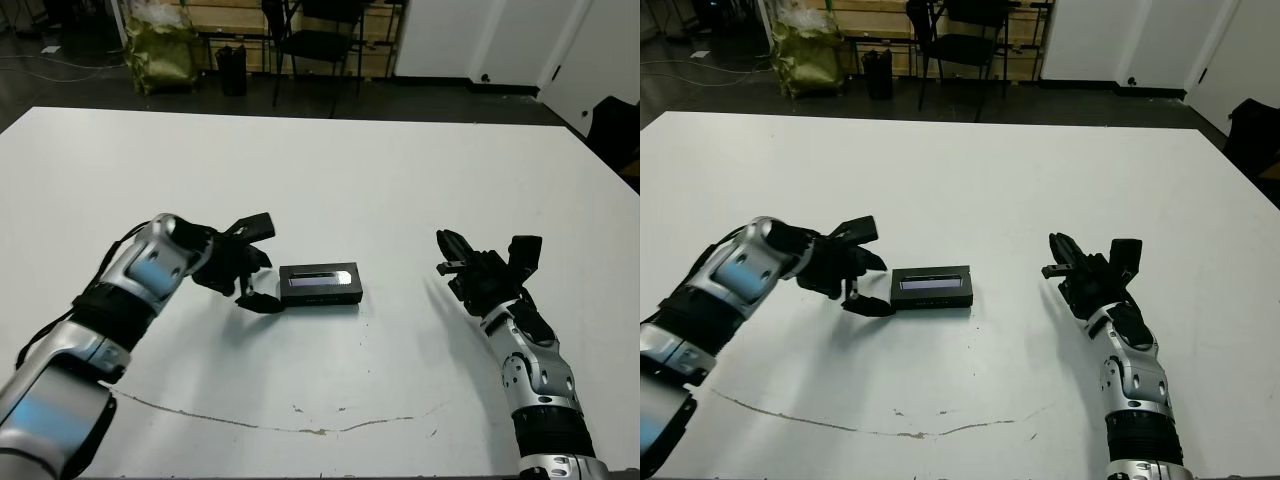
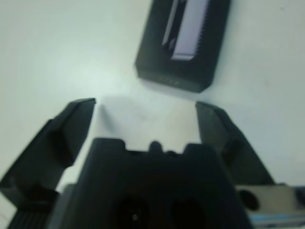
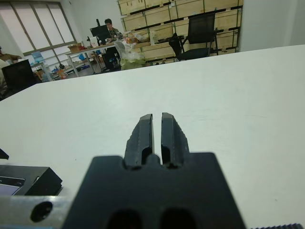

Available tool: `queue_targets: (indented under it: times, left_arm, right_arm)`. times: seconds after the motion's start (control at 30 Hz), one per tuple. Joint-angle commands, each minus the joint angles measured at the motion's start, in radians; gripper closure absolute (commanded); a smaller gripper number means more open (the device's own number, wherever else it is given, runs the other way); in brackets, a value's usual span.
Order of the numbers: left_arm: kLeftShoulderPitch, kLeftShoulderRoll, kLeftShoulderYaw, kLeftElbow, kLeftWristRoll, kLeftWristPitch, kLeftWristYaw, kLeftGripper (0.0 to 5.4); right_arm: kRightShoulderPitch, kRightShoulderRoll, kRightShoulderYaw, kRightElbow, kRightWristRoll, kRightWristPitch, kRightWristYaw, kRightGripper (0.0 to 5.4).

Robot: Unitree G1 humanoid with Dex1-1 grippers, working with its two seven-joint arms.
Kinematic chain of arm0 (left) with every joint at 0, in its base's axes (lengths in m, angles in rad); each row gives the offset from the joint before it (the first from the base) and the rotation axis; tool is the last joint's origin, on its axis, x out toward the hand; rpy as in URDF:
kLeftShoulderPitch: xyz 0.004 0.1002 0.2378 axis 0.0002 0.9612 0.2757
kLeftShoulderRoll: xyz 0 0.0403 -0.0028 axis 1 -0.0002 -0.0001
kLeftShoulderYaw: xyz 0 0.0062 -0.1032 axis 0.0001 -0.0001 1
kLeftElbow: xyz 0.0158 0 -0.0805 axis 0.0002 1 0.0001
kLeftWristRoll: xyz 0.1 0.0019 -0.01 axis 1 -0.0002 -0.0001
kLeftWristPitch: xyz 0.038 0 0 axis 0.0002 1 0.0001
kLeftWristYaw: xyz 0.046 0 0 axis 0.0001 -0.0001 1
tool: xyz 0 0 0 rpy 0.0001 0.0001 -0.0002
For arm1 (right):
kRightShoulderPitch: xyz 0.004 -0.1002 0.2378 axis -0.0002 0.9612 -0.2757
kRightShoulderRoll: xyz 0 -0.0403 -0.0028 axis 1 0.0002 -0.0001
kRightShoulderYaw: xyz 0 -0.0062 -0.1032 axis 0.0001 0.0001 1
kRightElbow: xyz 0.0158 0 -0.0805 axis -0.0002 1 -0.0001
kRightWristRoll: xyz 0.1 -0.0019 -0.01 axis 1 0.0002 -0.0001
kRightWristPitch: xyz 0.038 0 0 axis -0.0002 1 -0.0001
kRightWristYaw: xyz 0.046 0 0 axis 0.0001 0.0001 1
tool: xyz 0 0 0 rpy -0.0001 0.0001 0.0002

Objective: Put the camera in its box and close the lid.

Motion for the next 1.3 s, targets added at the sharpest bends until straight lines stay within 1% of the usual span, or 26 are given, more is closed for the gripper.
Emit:
queue_targets:
  times: [0.03,0.13,0.23,0.37,0.47,0.53,0.6,0.67,0.7,0.77,0.83,0.9,0.97,1.07,1.2,1.3]
  left_arm:
    - [0.053,0.038,0.026,-0.042,-0.015,0.034,0.015,0.01]
    - [0.072,0.051,0.068,-0.061,-0.061,0.029,0.007,0.01]
    - [0.083,0.061,0.112,-0.078,-0.105,0.028,0.005,0.01]
    - [0.109,0.066,0.213,-0.111,-0.175,0.022,0.053,0.01]
    - [0.155,0.018,0.356,-0.181,-0.271,0.081,0.177,0.01]
    - [0.196,-0.038,0.446,-0.254,-0.322,0.086,0.300,0.01]
    - [0.234,-0.125,0.532,-0.333,-0.370,0.083,0.451,0.24]
    - [0.265,-0.191,0.578,-0.388,-0.407,0.053,0.549,0.63]
    - [0.282,-0.217,0.588,-0.405,-0.414,0.016,0.582,0.88]
    - [0.312,-0.255,0.596,-0.425,-0.415,-0.061,0.631,1.35]
    - [0.336,-0.284,0.598,-0.438,-0.412,-0.111,0.679,1.86]
    - [0.354,-0.310,0.600,-0.433,-0.417,-0.174,0.701,2.37]
    - [0.376,-0.344,0.602,-0.427,-0.428,-0.229,0.722,2.86]
    - [0.413,-0.402,0.593,-0.431,-0.437,-0.289,0.769,3.59]
    - [0.464,-0.452,0.551,-0.403,-0.378,-0.418,0.823,4.64]
    - [0.493,-0.476,0.529,-0.382,-0.369,-0.464,0.839,5.36]
  right_arm:
    - [-0.002,-0.004,-0.003,0.007,0.000,0.015,-0.010,5.40]
    - [-0.003,-0.007,0.003,0.005,-0.008,0.017,-0.013,5.40]
    - [-0.007,-0.008,0.002,0.026,0.001,-0.010,0.018,5.40]
    - [-0.009,-0.002,-0.004,0.023,0.005,-0.008,0.017,5.40]
    - [-0.005,0.009,-0.001,-0.006,0.007,-0.001,0.003,5.40]
    - [-0.005,0.022,0.002,-0.026,0.015,-0.005,0.004,5.40]
    - [-0.003,0.030,0.015,-0.059,0.006,-0.002,-0.007,5.40]
    - [-0.001,0.038,0.027,-0.085,0.002,0.001,-0.017,5.40]
    - [-0.001,0.044,0.032,-0.093,0.001,-0.004,-0.019,5.40]
    - [-0.010,0.061,0.033,-0.073,0.017,-0.056,0.017,5.40]
    - [-0.021,0.075,0.037,-0.046,0.028,-0.095,0.049,5.40]
    - [-0.032,0.088,0.044,-0.012,0.026,-0.146,0.079,5.40]
    - [-0.044,0.104,0.058,0.016,0.027,-0.171,0.106,5.40]
    - [-0.041,0.130,0.104,0.006,-0.013,-0.174,0.088,5.40]
    - [-0.045,0.164,0.148,0.055,-0.041,-0.175,0.084,5.40]
    - [-0.036,0.170,0.178,0.069,-0.068,-0.130,0.067,5.40]
